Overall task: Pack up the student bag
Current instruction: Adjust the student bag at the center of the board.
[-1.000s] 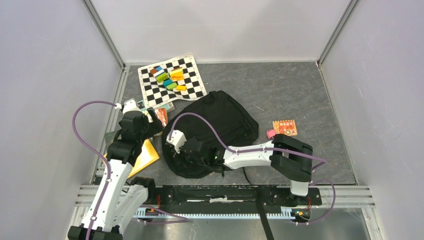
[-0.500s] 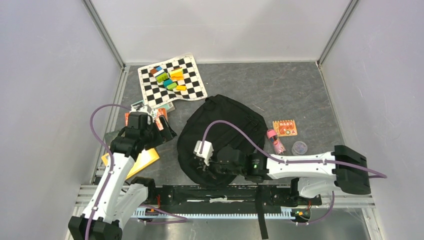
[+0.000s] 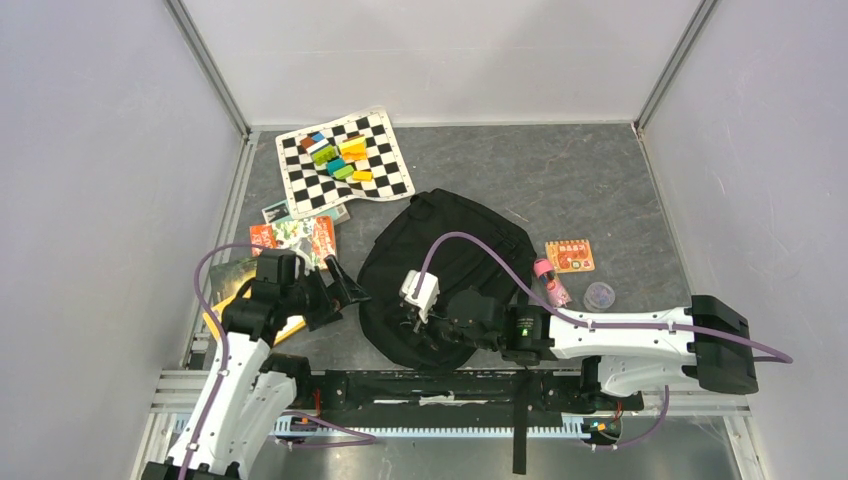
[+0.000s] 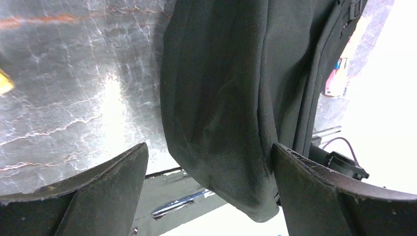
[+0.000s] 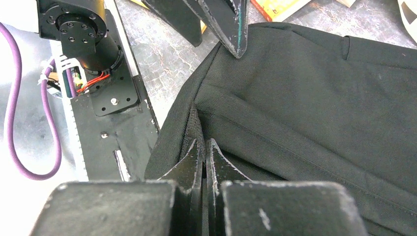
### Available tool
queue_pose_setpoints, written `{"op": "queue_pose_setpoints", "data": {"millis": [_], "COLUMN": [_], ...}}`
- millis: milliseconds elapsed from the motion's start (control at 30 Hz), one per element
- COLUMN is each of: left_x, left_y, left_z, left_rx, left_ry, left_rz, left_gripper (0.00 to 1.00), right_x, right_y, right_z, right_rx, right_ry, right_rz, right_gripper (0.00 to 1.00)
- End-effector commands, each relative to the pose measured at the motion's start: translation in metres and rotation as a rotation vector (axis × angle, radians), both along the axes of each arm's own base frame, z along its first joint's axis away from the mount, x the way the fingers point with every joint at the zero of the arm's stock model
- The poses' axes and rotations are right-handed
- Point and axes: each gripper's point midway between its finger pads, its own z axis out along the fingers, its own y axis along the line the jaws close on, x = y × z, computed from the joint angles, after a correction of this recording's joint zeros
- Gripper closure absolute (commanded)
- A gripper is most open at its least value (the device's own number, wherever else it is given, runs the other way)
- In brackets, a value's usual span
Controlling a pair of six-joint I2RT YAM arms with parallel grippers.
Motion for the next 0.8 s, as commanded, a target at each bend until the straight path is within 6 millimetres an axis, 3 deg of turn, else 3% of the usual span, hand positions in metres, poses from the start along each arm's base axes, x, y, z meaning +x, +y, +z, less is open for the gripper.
{"op": "queue_pose_setpoints", "data": {"millis": [0,200,500,767], "left_x": [-0.012,-0.01,-0.006,-0.005], "left_y": [-0.015,-0.032,-0.037,-0.038], "left_z": [0.009,0.009,0.009,-0.006], "left_rx": [-0.115,-0.265,-0.322,-0.347], "left_ry": [0.035,0.043,0.045,0.068], "left_rz": [-0.006,0.01,0.029,0.053], "left_gripper": [0.0,0.0,0.0,0.01], "right_x": [0.009,0.009,0.012,0.013], "right_y": [0.007,0.008,0.011,0.014], "right_z": [0.046,0.054,0.062,0.074], "right_rx": [0.154,0.186,0.214,0.247], "right_ry": [-0.033,-0.029,-0.035,-0.05], "right_rz": [-0.046,-0.054,-0.063,-0.063], "right_gripper": [1.0,1.0,1.0,1.0]}}
